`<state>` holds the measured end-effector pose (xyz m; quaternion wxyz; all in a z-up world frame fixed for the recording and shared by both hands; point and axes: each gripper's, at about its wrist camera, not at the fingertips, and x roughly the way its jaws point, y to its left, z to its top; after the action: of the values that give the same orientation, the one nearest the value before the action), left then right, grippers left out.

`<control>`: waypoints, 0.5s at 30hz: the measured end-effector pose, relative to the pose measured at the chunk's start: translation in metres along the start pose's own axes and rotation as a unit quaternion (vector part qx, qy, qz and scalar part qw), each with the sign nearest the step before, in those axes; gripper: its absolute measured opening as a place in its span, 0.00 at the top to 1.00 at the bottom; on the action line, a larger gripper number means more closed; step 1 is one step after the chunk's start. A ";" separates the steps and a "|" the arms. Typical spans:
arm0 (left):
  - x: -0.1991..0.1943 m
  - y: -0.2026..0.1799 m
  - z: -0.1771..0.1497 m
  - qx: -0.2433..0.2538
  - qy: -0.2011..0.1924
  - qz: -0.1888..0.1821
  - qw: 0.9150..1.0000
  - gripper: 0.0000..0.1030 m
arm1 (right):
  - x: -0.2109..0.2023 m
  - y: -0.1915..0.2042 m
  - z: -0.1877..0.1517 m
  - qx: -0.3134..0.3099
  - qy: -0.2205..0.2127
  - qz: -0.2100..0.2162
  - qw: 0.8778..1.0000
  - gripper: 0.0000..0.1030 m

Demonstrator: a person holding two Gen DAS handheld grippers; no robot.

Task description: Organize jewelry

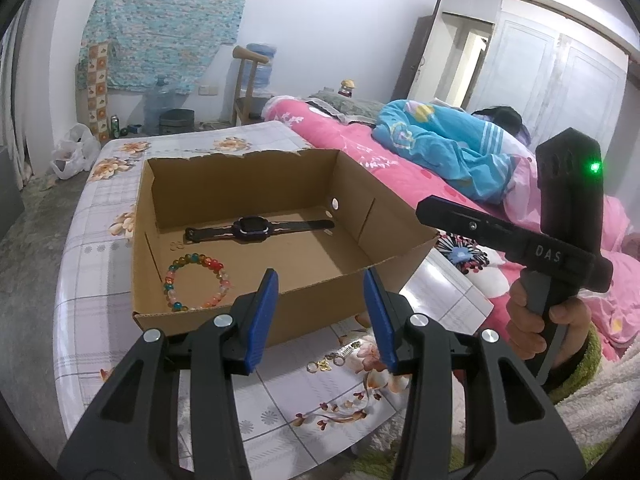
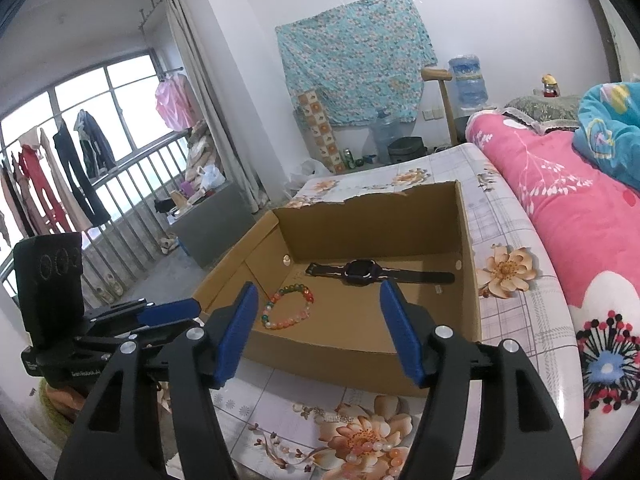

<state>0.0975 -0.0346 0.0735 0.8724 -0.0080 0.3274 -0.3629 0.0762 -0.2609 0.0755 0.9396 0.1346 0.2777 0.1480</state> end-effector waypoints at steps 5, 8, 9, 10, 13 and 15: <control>0.000 -0.002 -0.004 0.003 0.003 -0.008 1.000 0.59 | -0.002 0.001 -0.001 -0.001 -0.003 0.001 1.000 0.40; 0.000 -0.003 -0.006 0.004 0.006 -0.015 1.000 0.59 | -0.001 0.005 -0.002 -0.003 -0.004 0.004 1.000 0.40; 0.000 -0.003 -0.007 0.005 0.007 -0.017 1.000 0.59 | -0.002 0.005 -0.003 -0.004 -0.004 0.005 1.000 0.40; 0.000 -0.004 -0.009 0.005 0.009 -0.019 1.000 0.59 | -0.001 0.006 -0.004 -0.005 -0.003 0.005 1.000 0.40; 0.002 -0.005 -0.015 0.006 0.019 -0.029 0.999 0.59 | 0.000 0.010 -0.006 -0.010 0.000 0.005 1.000 0.40; 0.003 -0.007 -0.018 0.006 0.025 -0.035 0.999 0.59 | -0.002 0.008 -0.008 -0.013 0.003 0.005 1.000 0.40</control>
<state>0.0845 -0.0372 0.0593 0.8506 -0.0046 0.3467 -0.3953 0.0681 -0.2527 0.0723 0.9395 0.1239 0.2781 0.1568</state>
